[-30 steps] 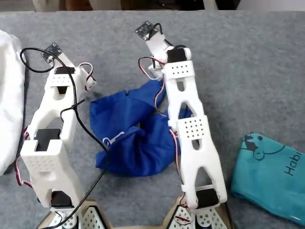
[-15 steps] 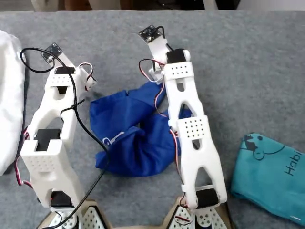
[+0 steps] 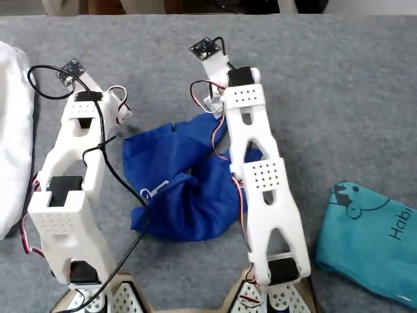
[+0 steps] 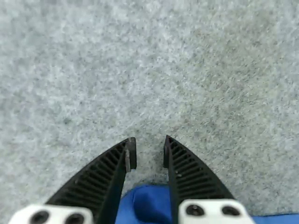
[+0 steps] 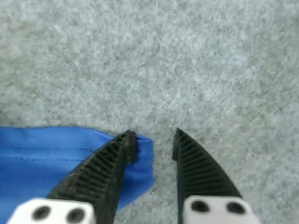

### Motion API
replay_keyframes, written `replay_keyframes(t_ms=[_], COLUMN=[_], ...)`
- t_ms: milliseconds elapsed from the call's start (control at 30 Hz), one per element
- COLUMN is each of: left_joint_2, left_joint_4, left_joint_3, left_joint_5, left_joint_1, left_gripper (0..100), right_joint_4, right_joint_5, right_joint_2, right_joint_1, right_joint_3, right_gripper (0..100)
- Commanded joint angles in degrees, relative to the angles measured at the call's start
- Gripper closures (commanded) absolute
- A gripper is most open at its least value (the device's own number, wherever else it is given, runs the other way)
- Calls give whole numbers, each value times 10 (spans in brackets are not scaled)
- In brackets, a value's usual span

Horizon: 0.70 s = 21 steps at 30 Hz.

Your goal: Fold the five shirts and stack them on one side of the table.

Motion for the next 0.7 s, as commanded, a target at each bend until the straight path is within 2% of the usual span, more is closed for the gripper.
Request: replay_keyframes(t_ms=[0, 233, 367, 667], left_joint_2=[-5, -5, -5, -5], left_joint_4=[-8, -8, -8, -11], left_joint_3=[-2, -2, -2, -2], left_joint_5=[5, 5, 5, 5], left_joint_1=[4, 4, 4, 4], left_gripper=[885, 885, 885, 885], right_joint_4=[11, 20, 22, 35], right_joint_5=[-4, -5, -25, -46], right_joint_2=[-29, -29, -29, -33], right_joint_1=[-10, -10, -7, -1], right_joint_3=[-15, -14, -18, -39], right_gripper=[917, 924, 995, 994])
